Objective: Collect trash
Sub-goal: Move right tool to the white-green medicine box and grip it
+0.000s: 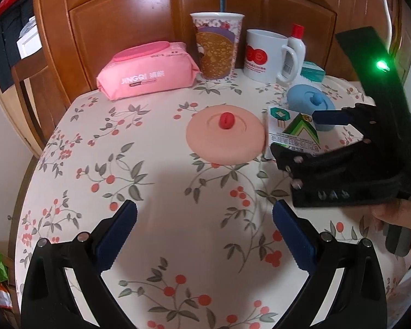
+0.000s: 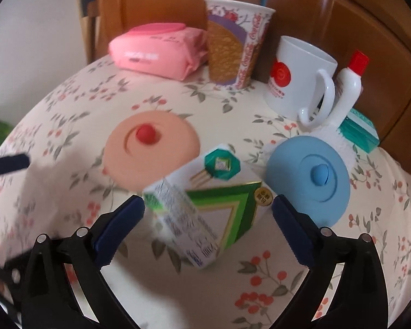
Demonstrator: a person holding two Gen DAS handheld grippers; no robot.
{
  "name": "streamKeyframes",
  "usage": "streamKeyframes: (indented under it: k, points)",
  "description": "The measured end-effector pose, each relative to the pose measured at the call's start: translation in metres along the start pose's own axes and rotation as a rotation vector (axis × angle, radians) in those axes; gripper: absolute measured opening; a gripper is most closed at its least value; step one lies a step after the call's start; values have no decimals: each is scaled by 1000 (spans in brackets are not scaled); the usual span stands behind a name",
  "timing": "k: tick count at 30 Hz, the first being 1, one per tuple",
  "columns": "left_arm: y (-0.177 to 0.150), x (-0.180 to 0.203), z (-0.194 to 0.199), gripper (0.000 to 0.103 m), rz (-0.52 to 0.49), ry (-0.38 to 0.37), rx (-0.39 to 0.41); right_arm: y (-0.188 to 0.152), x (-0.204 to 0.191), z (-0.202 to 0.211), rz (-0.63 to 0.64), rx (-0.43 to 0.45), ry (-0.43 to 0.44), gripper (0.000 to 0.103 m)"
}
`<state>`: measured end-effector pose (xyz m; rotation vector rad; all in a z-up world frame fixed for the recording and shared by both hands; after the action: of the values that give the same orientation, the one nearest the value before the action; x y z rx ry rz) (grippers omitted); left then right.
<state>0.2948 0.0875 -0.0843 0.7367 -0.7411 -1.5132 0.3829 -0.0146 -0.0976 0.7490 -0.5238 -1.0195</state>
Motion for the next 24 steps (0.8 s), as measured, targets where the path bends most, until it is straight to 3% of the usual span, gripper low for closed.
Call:
streamKeyframes:
  k: [10,15,24]
  points:
    - [5,-14,-5,98,20,27,2,6,-4,-11,-59,8,-88,98]
    - [2,-13,-8,98,12,26,-8,10,-13,-23,-9,-4,-122,98]
    - [2,-13,-7,98,13,13,-6,-14,9,2,95,23,-53,98]
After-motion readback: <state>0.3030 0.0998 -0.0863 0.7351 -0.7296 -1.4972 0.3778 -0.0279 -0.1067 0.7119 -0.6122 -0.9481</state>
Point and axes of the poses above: each gripper's, at about its wrist camera, not at the fingertips, and z roughly against the way its jaws point, x to its right, y to its top, the point moved 3 cm from there along -z, roughly the way its jaws point, and after that the axes turned 14 degrees about x, right-handed, at the moved point
